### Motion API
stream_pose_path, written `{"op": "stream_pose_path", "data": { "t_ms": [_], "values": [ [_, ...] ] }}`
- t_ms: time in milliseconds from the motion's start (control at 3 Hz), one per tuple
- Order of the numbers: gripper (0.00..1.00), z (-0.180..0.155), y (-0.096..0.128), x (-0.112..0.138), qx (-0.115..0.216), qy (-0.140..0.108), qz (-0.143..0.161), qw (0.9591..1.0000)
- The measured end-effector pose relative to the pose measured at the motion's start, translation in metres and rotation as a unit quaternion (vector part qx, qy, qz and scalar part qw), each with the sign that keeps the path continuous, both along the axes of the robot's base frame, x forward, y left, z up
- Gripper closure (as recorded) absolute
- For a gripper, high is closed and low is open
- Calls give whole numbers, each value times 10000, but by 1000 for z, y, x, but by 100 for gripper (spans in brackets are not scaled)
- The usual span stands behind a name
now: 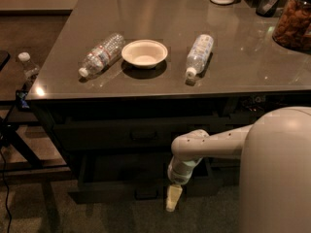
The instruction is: Open middle drawer
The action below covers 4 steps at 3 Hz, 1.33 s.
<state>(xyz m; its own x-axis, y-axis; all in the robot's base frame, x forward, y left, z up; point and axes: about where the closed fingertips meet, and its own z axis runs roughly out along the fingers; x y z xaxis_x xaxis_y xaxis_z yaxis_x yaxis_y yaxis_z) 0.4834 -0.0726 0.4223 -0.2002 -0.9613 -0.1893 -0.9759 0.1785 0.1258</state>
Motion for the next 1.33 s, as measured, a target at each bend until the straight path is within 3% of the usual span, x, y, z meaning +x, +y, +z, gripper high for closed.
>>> {"op": "stream_pose_path", "data": {
  "t_ms": [333, 667, 1333],
  "values": [
    [0, 0, 0, 0, 0, 0, 0, 10000],
    [0, -12, -7, -19, -72, 246, -54, 9997],
    [0, -9, -31, -80, -133, 741, -272, 9968]
  ]
}}
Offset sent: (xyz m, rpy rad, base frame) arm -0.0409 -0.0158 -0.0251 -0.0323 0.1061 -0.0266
